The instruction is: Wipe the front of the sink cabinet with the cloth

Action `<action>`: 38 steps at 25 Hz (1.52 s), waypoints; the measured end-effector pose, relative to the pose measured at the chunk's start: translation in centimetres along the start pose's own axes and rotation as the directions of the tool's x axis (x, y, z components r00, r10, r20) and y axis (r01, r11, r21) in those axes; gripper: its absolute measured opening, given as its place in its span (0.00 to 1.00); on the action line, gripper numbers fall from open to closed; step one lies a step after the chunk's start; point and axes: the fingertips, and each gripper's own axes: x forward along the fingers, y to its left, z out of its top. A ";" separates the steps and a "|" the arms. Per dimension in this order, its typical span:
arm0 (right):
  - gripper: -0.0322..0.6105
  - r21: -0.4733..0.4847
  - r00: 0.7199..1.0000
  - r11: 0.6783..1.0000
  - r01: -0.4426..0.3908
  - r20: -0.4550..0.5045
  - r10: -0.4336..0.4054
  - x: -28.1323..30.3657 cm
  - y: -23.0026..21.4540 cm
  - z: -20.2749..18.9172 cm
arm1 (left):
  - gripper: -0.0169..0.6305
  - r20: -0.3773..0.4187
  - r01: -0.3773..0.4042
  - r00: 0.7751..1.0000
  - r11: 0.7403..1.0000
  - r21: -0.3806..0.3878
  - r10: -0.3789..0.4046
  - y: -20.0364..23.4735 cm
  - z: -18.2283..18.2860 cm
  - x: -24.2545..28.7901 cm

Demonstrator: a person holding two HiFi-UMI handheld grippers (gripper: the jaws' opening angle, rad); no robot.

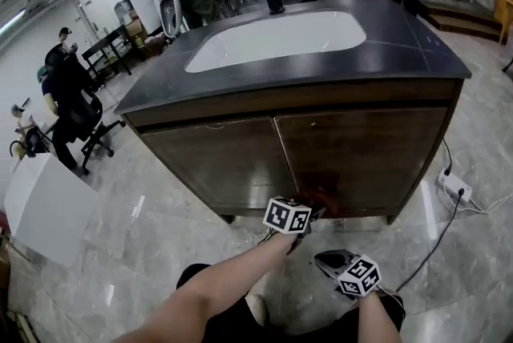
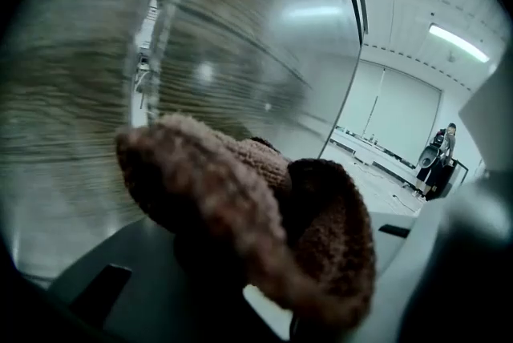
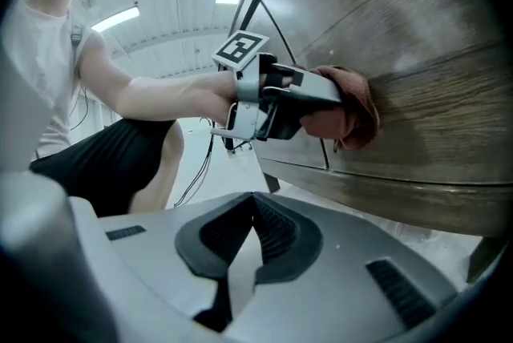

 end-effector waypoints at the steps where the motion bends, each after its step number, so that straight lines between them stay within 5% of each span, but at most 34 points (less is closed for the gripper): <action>1: 0.07 -0.006 1.000 1.000 -0.012 0.000 0.012 0.8 -0.1 0.1 | 0.21 0.018 -0.014 1.000 1.000 -0.007 0.014 0.8 0.4 -1.2; 7: 0.07 -0.012 0.998 0.998 -0.057 -0.004 0.057 3.0 -0.3 0.4 | 0.21 0.073 -0.107 0.992 0.994 -0.006 0.108 4.3 2.4 -7.1; 14: 0.07 -0.021 0.997 0.997 -0.075 -0.029 0.075 3.5 0.1 -0.3 | 0.21 0.073 0.031 0.997 0.997 -0.069 -0.026 2.3 3.3 -6.7; 18: 0.07 -0.009 0.999 0.999 -0.043 -0.015 0.043 2.5 0.2 -0.1 | 0.21 0.079 0.006 0.997 1.000 -0.004 -0.005 1.3 4.4 -5.7; 28: 0.07 -0.002 1.000 1.000 0.006 0.011 -0.006 -1.0 0.1 0.0 | 0.21 0.040 0.121 0.991 0.986 0.111 -0.126 -4.6 4.0 2.1; 38: 0.07 -0.034 0.997 0.996 0.079 0.028 -0.078 -4.3 1.2 1.1 | 0.21 0.002 0.244 0.969 0.961 0.129 -0.247 -9.7 4.4 8.1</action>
